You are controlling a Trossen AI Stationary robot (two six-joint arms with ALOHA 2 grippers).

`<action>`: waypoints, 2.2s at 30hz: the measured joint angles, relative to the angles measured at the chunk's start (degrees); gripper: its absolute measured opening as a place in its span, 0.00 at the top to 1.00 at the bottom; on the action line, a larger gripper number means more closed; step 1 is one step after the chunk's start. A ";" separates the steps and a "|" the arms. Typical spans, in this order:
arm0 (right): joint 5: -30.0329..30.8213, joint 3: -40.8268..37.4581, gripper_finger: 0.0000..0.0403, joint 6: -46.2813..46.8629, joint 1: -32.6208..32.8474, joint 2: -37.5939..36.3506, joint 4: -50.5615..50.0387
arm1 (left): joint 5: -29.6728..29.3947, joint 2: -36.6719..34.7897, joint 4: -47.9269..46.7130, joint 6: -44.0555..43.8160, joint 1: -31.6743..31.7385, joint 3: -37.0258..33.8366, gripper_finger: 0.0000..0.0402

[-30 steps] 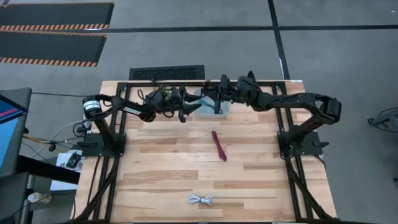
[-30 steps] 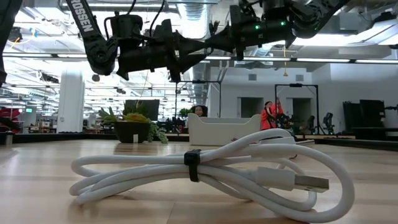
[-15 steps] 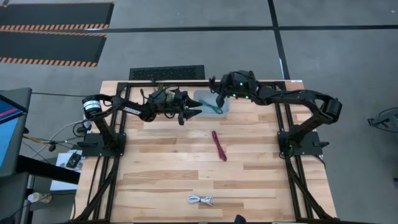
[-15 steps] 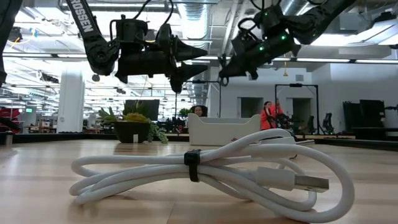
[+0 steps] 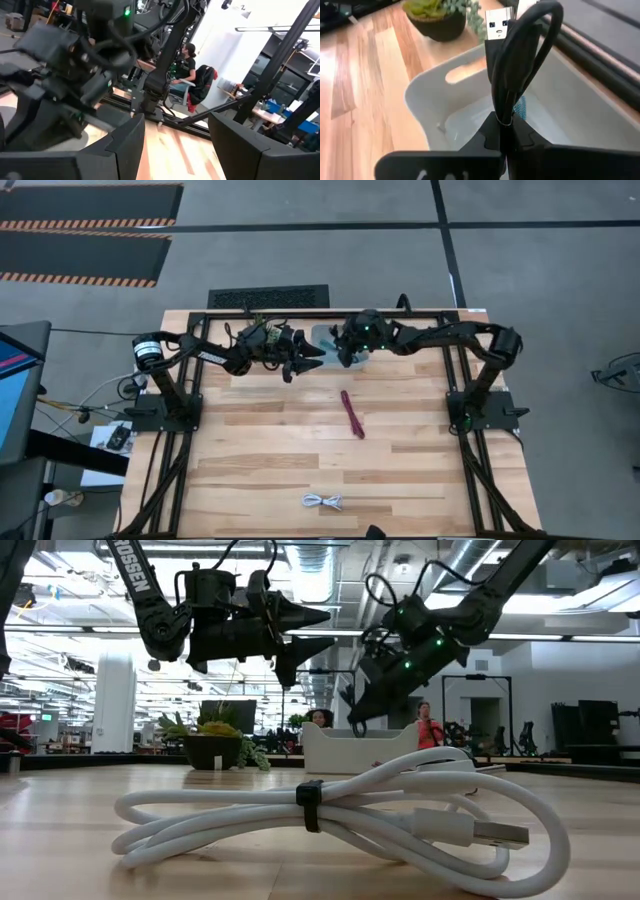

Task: Pick and place USB-C Cables
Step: Put the black charger cable into the white bin

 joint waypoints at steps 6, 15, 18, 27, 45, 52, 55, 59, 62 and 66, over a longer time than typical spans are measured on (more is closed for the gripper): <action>0.19 3.19 0.97 -0.44 0.00 1.43 -4.75 | -0.05 -0.07 -0.20 0.82 0.17 0.00 0.48; 4.46 8.39 0.97 -6.03 0.61 1.32 -15.87 | 0.98 -5.81 -8.69 3.21 1.64 -0.02 0.48; 5.90 8.35 0.97 -6.92 0.71 1.34 -18.15 | 0.76 -8.66 -14.09 5.84 1.64 -0.02 0.48; 10.14 8.33 0.97 -7.13 1.53 1.34 -22.95 | -3.64 -14.48 -26.13 11.09 0.81 -0.02 0.48; 12.59 7.37 0.96 -7.65 1.66 1.34 -22.69 | -8.89 -14.97 -35.67 10.71 0.41 -0.02 0.48; 13.43 5.21 0.96 -7.21 1.38 1.36 -19.41 | -10.71 -14.97 -36.30 10.90 0.39 -0.02 0.48; 13.44 5.11 0.96 -7.11 1.38 1.36 -19.29 | -11.06 -14.97 -36.28 11.19 0.41 -0.02 0.48; 13.44 5.11 0.96 -7.09 1.18 1.36 -19.19 | -11.14 -14.97 -36.28 12.14 0.40 -0.02 0.48; 13.44 5.11 0.96 -6.98 1.05 1.36 -19.20 | -12.86 -14.97 -36.28 12.19 0.39 -0.02 0.48; 13.55 5.11 0.96 -6.97 1.05 1.36 -19.20 | -13.95 -14.97 -36.28 12.21 0.39 -0.02 0.48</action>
